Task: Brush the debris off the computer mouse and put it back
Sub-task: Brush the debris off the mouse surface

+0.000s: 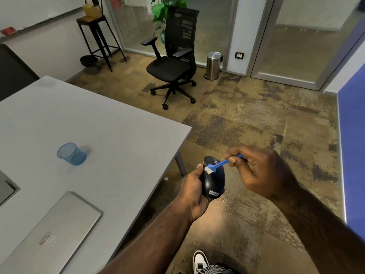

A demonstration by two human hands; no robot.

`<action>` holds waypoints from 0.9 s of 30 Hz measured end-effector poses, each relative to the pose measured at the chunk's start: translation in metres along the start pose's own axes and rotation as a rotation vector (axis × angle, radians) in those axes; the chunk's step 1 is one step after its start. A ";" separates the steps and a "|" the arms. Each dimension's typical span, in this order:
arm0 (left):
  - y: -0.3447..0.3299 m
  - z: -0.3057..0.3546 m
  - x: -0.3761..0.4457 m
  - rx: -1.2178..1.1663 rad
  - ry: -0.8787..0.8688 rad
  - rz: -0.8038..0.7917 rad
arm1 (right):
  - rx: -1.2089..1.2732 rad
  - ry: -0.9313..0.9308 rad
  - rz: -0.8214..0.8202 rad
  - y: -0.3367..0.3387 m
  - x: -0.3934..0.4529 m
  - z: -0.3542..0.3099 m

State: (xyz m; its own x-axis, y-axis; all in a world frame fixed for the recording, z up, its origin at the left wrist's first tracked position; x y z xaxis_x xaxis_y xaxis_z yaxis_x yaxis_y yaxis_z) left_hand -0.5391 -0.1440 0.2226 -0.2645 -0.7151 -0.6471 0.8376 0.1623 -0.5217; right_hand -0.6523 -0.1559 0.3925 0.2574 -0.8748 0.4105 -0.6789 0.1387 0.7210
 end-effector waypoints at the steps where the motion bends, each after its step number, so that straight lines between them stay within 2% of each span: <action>1: 0.000 0.000 0.000 -0.001 -0.001 -0.002 | -0.002 0.010 -0.001 0.001 -0.001 -0.001; 5: -0.001 -0.003 -0.001 -0.009 -0.002 -0.022 | 0.048 0.028 -0.173 -0.017 -0.009 -0.007; 10: 0.004 0.000 0.001 -0.034 0.007 0.018 | 0.029 -0.035 0.032 0.007 -0.005 0.008; 15: 0.006 0.001 0.001 -0.060 0.006 0.013 | 0.089 0.024 -0.117 -0.011 -0.012 0.002; 19: 0.005 -0.001 0.002 -0.063 0.020 0.026 | 0.082 -0.019 0.017 0.002 -0.009 0.008; 24: 0.003 0.001 0.003 -0.104 0.032 -0.009 | 0.118 0.014 -0.102 -0.012 -0.011 0.005; 27: 0.002 0.003 0.004 -0.162 0.043 -0.020 | 0.074 -0.003 -0.006 -0.001 -0.010 0.013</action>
State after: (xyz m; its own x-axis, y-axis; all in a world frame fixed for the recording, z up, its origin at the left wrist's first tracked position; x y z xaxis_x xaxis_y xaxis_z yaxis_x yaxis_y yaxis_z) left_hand -0.5369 -0.1487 0.2201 -0.3035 -0.6899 -0.6572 0.7447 0.2585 -0.6153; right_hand -0.6632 -0.1538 0.3803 0.2601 -0.8767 0.4047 -0.7261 0.0987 0.6805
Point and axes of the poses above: each hand's wrist, its own x-axis towards the middle knuckle, its own y-axis out of the back of the hand, z = x × y, the point moved 10 cm from there along x, towards the middle knuckle, and after that the axes turned 3 degrees about -y, right-handed, at the moved point
